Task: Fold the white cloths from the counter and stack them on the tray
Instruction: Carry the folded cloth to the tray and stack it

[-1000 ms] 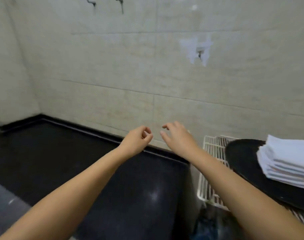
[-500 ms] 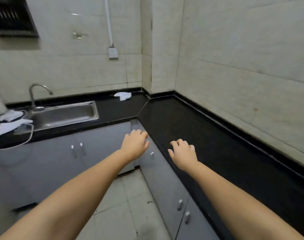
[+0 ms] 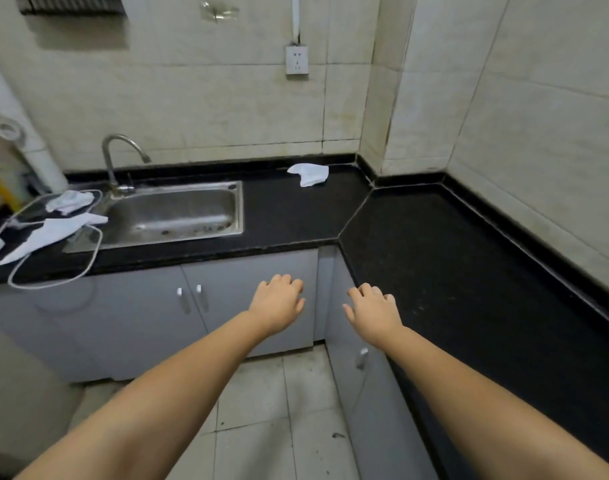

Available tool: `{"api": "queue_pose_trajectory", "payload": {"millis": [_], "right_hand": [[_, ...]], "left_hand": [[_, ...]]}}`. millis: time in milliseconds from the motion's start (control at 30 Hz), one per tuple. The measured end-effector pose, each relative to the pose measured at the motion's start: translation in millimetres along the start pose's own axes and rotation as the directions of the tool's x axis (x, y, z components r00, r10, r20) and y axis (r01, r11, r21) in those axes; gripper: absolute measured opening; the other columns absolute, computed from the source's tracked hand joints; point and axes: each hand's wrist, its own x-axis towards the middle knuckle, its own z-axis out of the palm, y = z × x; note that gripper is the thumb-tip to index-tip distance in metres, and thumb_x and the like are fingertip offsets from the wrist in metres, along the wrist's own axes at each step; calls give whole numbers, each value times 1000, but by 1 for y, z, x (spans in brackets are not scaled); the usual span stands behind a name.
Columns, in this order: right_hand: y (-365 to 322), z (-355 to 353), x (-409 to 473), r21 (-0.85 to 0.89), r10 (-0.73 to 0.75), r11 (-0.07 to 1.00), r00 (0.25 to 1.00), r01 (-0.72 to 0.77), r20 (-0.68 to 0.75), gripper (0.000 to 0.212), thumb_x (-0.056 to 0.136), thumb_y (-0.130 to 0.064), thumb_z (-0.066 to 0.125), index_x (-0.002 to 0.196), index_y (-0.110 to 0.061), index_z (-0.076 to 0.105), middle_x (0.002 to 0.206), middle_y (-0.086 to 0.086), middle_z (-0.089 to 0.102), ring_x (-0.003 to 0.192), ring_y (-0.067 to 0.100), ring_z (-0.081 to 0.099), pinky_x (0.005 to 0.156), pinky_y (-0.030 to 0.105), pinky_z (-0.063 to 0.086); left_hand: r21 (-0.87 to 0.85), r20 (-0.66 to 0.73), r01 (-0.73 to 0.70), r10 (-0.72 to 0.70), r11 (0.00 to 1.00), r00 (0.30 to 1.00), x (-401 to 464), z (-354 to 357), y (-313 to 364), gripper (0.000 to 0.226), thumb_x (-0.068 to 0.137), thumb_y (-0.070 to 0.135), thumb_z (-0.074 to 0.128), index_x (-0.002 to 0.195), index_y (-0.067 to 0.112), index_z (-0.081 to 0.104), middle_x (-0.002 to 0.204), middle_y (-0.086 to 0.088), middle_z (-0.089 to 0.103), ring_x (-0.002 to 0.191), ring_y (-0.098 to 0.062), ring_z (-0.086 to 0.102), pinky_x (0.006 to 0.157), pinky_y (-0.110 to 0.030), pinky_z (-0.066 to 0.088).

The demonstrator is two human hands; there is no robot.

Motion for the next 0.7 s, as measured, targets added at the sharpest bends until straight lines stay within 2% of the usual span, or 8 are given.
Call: {"api": "queue_pose_trajectory", "payload": {"millis": [100,367,467,567,700], "right_hand": [[1,-3,61,21,-19,1000,999,18,31,41,100,-38,32,132,-15,42,129,9,47,118,27,46,95,40,38],[-20,13,226,64,-30,998,994,24,100,46,100,-39,32,140,-17,35,136,9,43,127,29,40,99,43,35],[-26,10,288,109,14,994,990,-29,138,48,101,-40,30,144,-20,29,140,8,41,129,30,38,101,44,34],[-29,3,344,134,70,987,986,-91,153,50,101,-42,28,146,-21,26,143,7,38,131,29,36,104,45,32],[-29,5,403,147,140,975,975,-167,173,50,101,-42,29,146,-22,27,145,6,37,132,28,35,105,44,32]], "left_hand": [[-46,15,43,-43,998,999,46,-1,-23,35,98,33,38,124,13,48,127,-9,50,120,-28,43,97,-40,36],[-31,49,77,-75,997,996,183,8,-119,33,97,34,39,122,15,48,122,-7,52,115,-27,46,92,-38,38],[-65,77,72,-67,995,995,236,3,-153,34,96,38,40,121,16,48,120,-8,53,114,-27,47,91,-39,40],[-61,92,10,-4,998,996,291,-6,-183,39,96,41,41,127,17,45,123,-8,51,116,-28,47,95,-41,41],[-99,160,3,13,995,987,361,-7,-201,49,96,44,41,136,17,37,131,-9,47,123,-30,44,99,-44,38]]}}
